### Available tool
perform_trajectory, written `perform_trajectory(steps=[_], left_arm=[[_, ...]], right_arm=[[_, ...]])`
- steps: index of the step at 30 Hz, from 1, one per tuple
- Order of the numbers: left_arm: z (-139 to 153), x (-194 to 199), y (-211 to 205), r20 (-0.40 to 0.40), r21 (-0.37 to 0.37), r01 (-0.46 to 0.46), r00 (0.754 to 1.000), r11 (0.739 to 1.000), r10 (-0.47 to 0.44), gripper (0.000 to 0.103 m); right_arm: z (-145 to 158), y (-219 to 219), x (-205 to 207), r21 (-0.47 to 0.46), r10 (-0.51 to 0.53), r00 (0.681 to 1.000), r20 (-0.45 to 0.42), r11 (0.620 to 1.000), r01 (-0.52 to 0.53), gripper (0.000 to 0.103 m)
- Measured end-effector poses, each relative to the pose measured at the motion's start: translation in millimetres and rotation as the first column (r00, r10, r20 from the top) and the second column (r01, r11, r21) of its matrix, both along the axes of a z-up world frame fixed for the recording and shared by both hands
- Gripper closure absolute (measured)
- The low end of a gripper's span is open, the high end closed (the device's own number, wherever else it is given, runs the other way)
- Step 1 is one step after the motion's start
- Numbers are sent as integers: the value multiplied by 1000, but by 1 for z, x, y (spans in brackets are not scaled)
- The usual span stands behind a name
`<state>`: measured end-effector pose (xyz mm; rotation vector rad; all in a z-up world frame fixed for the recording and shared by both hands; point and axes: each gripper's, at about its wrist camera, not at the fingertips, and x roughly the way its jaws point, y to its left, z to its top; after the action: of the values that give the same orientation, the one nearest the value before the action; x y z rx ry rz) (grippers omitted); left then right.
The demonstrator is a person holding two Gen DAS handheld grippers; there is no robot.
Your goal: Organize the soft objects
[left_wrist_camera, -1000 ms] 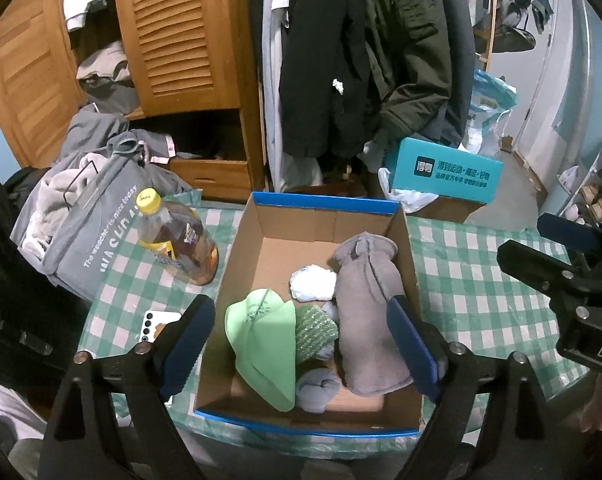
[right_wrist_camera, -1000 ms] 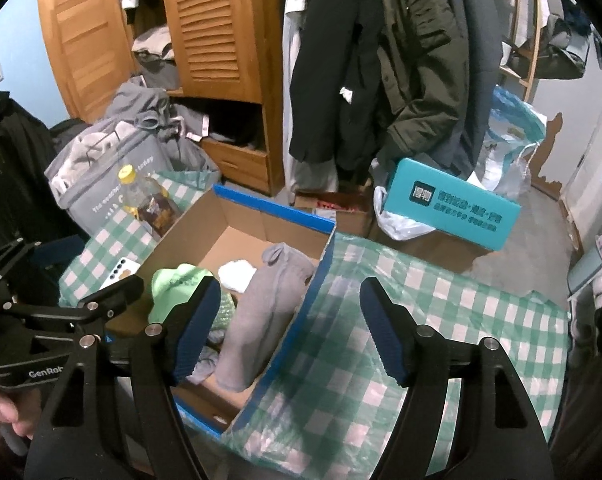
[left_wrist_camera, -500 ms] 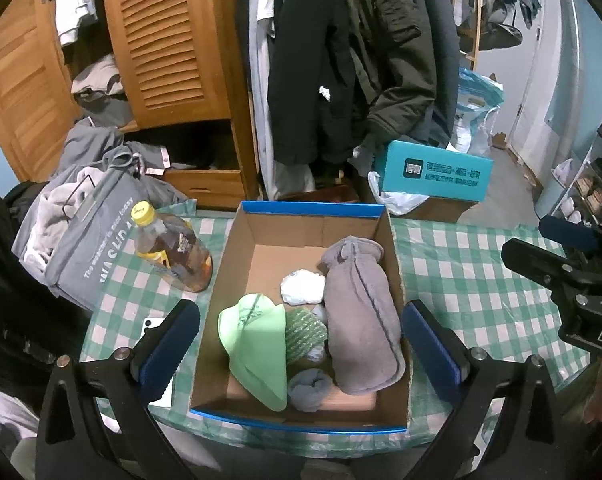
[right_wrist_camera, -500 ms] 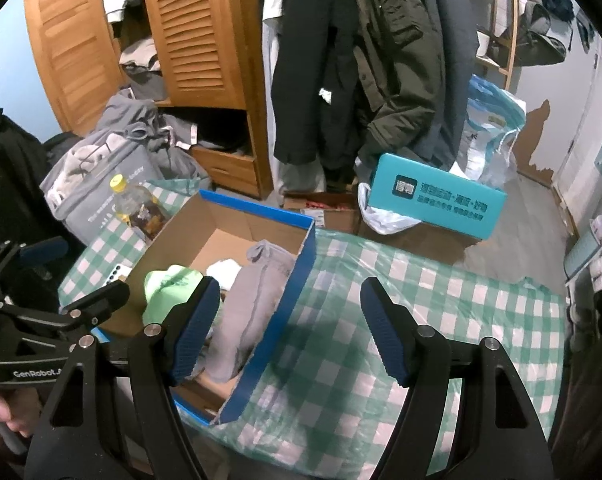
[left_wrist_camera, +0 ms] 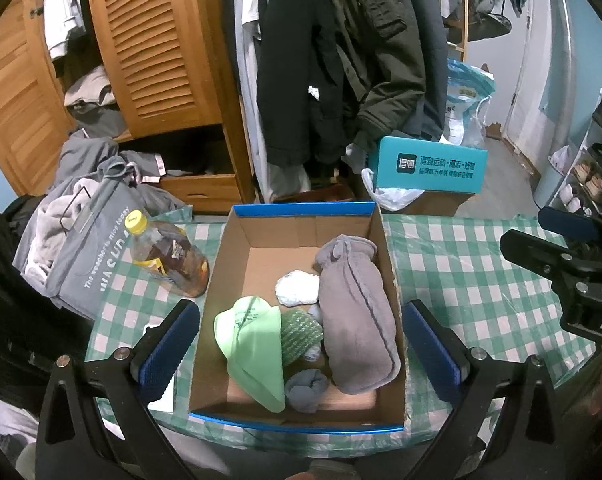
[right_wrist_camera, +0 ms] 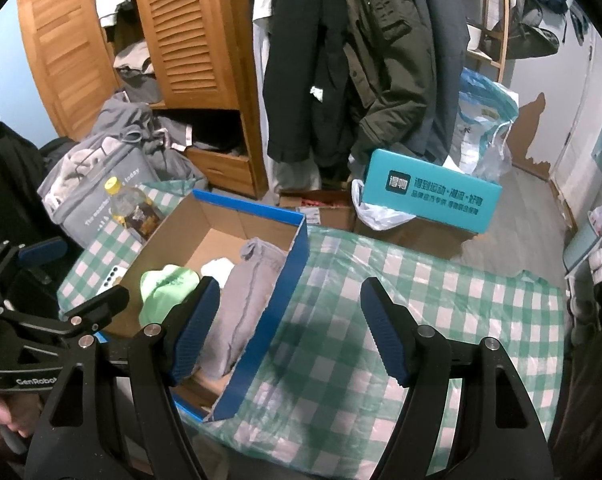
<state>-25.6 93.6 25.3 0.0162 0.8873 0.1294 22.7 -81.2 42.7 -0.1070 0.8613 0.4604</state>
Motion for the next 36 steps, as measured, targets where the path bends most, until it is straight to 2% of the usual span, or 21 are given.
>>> perform_trajectory(steps=[36], left_arm=[[2,3,-7,3,3,13,1000,1000,-13,1]], right_arm=[[-1,-2,1,-2,0,1000,-2,1000,0,31]])
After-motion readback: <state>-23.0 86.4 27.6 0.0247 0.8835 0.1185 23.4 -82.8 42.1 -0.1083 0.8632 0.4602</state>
